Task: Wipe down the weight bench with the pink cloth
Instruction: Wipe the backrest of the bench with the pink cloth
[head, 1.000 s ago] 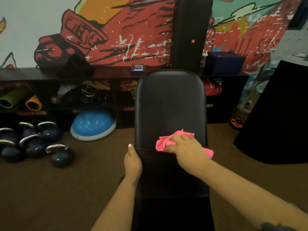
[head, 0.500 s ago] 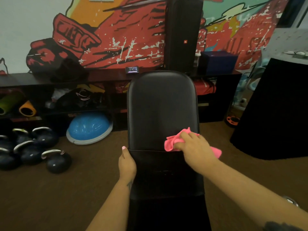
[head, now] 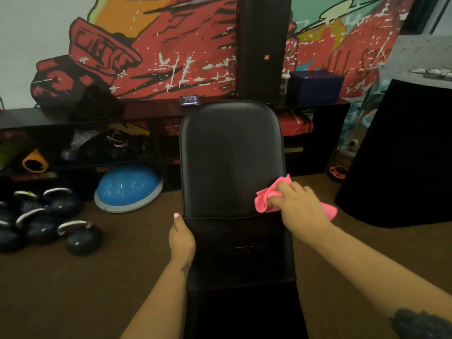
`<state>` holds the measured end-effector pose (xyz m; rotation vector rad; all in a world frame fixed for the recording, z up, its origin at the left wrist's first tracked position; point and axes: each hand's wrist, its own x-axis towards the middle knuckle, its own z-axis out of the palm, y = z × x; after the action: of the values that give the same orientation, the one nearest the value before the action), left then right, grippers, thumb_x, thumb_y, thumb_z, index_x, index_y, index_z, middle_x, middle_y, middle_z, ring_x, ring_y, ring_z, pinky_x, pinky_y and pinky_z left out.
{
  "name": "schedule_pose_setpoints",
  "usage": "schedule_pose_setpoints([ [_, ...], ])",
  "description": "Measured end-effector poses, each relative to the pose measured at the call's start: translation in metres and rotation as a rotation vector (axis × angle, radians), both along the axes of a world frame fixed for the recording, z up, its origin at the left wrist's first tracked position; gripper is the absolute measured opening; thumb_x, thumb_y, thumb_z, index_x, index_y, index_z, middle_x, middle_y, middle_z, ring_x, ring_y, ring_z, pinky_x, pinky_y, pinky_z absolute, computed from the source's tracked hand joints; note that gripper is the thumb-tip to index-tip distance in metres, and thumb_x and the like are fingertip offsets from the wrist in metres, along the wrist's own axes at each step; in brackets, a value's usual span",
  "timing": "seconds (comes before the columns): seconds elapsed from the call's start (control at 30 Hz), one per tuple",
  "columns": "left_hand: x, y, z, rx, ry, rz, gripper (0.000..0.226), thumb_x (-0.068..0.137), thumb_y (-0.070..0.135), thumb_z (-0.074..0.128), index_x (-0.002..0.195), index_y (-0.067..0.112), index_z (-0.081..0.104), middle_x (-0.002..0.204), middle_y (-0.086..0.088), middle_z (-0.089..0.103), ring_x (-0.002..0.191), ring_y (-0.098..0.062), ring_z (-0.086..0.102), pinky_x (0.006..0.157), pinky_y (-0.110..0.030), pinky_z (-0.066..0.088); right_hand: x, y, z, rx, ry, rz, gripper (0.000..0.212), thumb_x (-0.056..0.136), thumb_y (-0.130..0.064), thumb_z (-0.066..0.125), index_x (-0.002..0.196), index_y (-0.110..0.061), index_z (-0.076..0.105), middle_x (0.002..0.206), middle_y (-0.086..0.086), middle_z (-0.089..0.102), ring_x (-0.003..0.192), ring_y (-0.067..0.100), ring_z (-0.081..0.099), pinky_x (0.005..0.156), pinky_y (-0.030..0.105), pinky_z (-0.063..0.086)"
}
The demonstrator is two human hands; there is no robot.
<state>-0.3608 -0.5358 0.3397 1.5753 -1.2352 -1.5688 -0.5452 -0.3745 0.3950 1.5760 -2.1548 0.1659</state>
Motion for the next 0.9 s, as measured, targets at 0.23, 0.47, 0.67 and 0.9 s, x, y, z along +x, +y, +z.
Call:
schedule_pose_setpoints([
  [0.23, 0.000, 0.000, -0.001, 0.000, 0.006, 0.007, 0.059, 0.100, 0.048, 0.023, 0.129, 0.006, 0.051, 0.127, -0.015, 0.055, 0.117, -0.030, 0.049, 0.102, -0.041, 0.032, 0.012, -0.006, -0.013, -0.006, -0.157, 0.063, 0.042, 0.076, -0.018, 0.033, 0.094, -0.025, 0.070, 0.100, 0.005, 0.059, 0.092, 0.029, 0.057, 0.072, 0.040, 0.050],
  [0.47, -0.001, 0.002, 0.000, -0.047, -0.016, 0.031, 0.060, 0.101, 0.046, 0.023, 0.127, 0.001, 0.052, 0.127, -0.018, 0.055, 0.117, -0.032, 0.049, 0.096, -0.037, 0.033, -0.012, 0.012, 0.000, 0.076, -0.098, -0.085, 0.031, 0.069, -0.003, 0.063, 0.093, -0.023, 0.069, 0.104, 0.009, 0.056, 0.088, 0.031, 0.055, 0.070, 0.042, 0.044],
  [0.67, -0.002, 0.005, -0.002, -0.076, -0.022, 0.036, 0.062, 0.101, 0.046, 0.024, 0.130, -0.002, 0.049, 0.132, -0.021, 0.052, 0.121, -0.035, 0.047, 0.101, -0.037, 0.032, 0.018, 0.001, -0.024, -0.141, -0.242, 0.013, 0.043, 0.072, -0.017, 0.034, 0.094, -0.021, 0.071, 0.092, 0.007, 0.061, 0.080, 0.029, 0.059, 0.063, 0.036, 0.050],
  [0.9, -0.002, 0.006, 0.001, -0.061, -0.022, 0.030, 0.061, 0.101, 0.046, 0.022, 0.131, 0.000, 0.049, 0.132, -0.019, 0.052, 0.121, -0.033, 0.047, 0.101, -0.038, 0.031, 0.004, 0.033, -0.042, -0.202, -0.362, -0.140, 0.041, 0.071, 0.004, 0.060, 0.107, -0.016, 0.066, 0.105, 0.009, 0.058, 0.084, 0.030, 0.057, 0.063, 0.039, 0.051],
])
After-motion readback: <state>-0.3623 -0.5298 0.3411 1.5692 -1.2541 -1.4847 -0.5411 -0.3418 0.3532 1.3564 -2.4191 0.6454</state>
